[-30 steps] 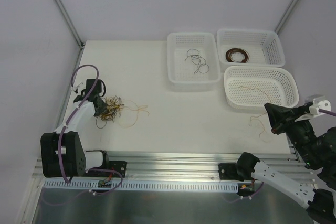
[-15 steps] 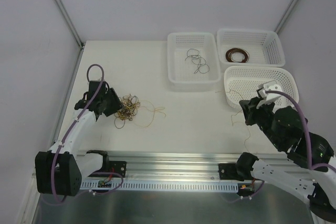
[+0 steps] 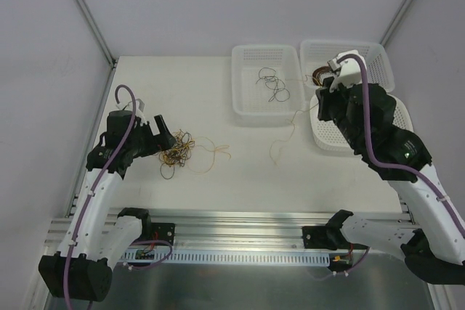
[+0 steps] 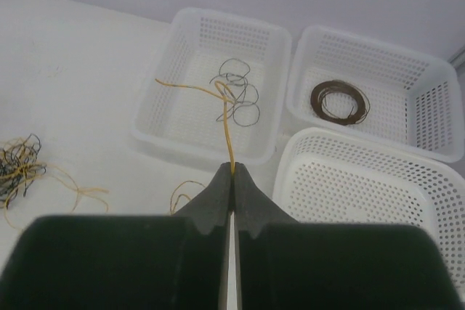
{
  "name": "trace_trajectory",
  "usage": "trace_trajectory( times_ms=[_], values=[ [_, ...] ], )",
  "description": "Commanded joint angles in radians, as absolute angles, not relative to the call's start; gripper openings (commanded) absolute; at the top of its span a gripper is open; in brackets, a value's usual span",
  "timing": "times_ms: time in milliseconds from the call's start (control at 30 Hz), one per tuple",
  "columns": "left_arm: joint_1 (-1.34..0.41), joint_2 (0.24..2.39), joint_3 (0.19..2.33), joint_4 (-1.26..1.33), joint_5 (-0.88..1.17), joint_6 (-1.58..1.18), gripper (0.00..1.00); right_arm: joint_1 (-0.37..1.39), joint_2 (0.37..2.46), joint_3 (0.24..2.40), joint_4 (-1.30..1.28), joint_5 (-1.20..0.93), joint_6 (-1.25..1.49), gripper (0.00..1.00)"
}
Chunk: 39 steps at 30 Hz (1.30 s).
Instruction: Untangle the cables
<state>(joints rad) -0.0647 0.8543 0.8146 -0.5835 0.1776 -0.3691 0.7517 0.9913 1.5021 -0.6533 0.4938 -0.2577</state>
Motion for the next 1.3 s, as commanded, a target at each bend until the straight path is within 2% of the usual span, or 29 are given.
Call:
trace_trajectory(
  times_ms=[0,167,400,700,833,1033,1267],
  values=[
    [-0.066,0.822,0.838,-0.621,0.112,-0.249,0.99,0.689,1.012,1.640,-0.584,0.459,-0.296,0.01],
    [-0.066,0.807,0.807,-0.604,0.072,-0.252,0.99,0.643,1.069,1.797,-0.574,0.512,-0.359,0.01],
    [-0.064,0.798,0.785,-0.603,0.009,-0.262,0.99,0.490,1.129,1.861,-0.470,0.577,-0.448,0.01],
    [-0.064,0.799,0.770,-0.603,0.021,-0.265,0.99,0.208,1.212,1.851,-0.433,0.394,-0.333,0.01],
    [-0.064,0.804,0.769,-0.603,0.037,-0.265,0.99,0.095,1.227,1.775,-0.387,0.339,-0.263,0.01],
    [-0.063,0.807,0.769,-0.603,0.043,-0.265,0.99,-0.043,1.223,1.524,-0.308,0.293,-0.092,0.01],
    [-0.063,0.813,0.764,-0.601,0.058,-0.270,0.99,-0.184,1.252,1.261,-0.298,0.201,0.214,0.01]
  ],
)
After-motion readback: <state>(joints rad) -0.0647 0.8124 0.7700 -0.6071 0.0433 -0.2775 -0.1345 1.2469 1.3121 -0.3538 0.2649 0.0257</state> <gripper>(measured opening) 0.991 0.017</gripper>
